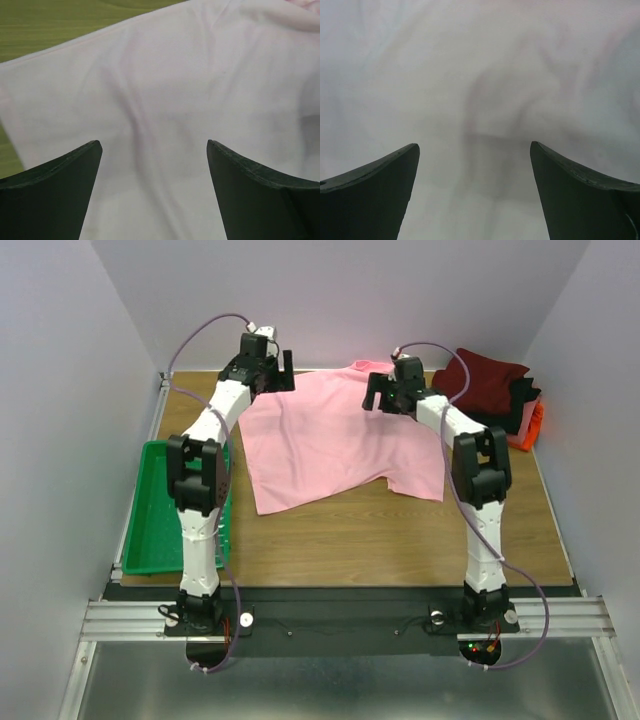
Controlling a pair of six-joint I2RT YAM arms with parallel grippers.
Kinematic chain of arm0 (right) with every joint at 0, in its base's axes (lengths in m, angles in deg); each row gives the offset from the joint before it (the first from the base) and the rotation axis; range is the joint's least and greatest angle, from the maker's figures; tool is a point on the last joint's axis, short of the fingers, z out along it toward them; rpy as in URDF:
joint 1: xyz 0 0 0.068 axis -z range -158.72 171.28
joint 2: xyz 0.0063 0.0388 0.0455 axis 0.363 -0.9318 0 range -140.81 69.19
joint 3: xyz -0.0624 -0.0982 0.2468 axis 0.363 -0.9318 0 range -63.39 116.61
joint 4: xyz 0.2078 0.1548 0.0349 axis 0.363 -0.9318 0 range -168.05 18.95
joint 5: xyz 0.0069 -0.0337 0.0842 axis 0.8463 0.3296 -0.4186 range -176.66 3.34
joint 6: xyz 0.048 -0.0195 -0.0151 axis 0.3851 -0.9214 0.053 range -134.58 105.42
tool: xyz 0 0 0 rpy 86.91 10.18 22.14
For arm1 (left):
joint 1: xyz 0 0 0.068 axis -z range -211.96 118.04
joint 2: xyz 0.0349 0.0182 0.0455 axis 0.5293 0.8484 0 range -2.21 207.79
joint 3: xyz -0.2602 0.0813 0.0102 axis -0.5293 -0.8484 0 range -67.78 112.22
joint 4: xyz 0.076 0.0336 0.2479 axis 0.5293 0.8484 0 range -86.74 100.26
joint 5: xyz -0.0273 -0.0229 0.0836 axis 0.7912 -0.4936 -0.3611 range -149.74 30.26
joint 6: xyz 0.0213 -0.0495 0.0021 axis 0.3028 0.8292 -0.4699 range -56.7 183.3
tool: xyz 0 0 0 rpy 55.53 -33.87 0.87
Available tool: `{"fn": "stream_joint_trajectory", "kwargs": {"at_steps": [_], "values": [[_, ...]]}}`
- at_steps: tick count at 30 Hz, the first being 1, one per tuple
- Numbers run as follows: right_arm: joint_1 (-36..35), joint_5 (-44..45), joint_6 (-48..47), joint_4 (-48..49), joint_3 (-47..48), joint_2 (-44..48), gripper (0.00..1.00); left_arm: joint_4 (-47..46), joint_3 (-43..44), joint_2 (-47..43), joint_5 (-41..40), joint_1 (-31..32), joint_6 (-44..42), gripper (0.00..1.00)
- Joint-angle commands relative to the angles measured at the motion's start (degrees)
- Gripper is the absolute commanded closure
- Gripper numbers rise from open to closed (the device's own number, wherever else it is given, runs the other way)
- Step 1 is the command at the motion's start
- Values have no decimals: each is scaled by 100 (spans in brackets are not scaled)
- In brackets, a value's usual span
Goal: Fold and stack the t-shirts
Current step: Flatten the tshirt out
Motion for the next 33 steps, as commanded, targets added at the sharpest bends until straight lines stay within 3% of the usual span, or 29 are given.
{"fn": "stream_joint_trajectory", "kwargs": {"at_steps": [1,9,13,15,18,26,33], "values": [[-46,366,-208,116,-834,1683,2,-214,-874,-1618,-821,61,-235,1],[-46,1175,310,-691,-3304,3486,2,-547,-3448,-3409,-2386,605,-35,1],[-29,1483,837,-1087,-4455,4296,2,-671,-3654,-3571,-2045,518,545,1],[-11,1519,1101,-1158,-4964,4613,2,-548,-3470,-3282,-1266,238,791,1],[137,1527,1408,-1246,-5404,4772,2,-521,-3416,-3096,-664,236,863,2],[490,1580,1744,-1246,-5732,4825,2,-442,-3908,-3578,-1909,781,363,2],[736,1677,1867,-1150,-5864,4738,5,-573,-4444,-3966,-2027,834,388,1]]}}
